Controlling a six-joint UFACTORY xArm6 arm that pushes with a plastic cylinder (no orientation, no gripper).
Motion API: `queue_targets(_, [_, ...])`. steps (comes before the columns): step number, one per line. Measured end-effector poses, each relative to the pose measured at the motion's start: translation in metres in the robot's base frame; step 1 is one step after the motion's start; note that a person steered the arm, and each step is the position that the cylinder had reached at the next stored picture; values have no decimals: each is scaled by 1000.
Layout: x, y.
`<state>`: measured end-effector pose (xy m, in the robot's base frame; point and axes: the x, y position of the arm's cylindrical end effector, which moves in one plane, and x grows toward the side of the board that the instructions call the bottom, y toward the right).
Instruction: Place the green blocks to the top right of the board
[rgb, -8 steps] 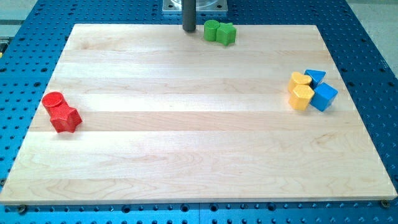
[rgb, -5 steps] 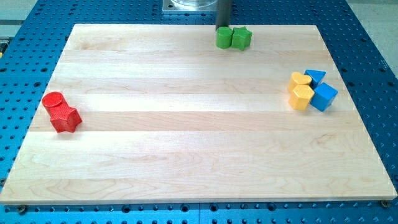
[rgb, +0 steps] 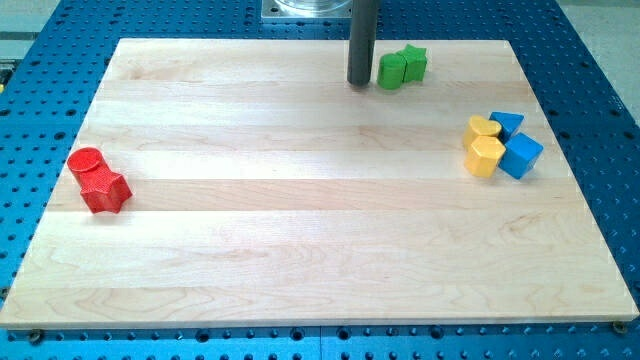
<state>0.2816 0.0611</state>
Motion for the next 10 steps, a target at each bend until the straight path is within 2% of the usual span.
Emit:
queue_targets(1, [-4,12])
queue_targets(2, [-27,82])
queue_targets(3, [-43,126])
queue_targets(4, [-53,116])
queue_targets(5, [-80,79])
queue_targets(6, [-90,94])
queue_targets(8, [-90,205])
queue_targets(9, [-90,234])
queue_targets(10, [-74,216])
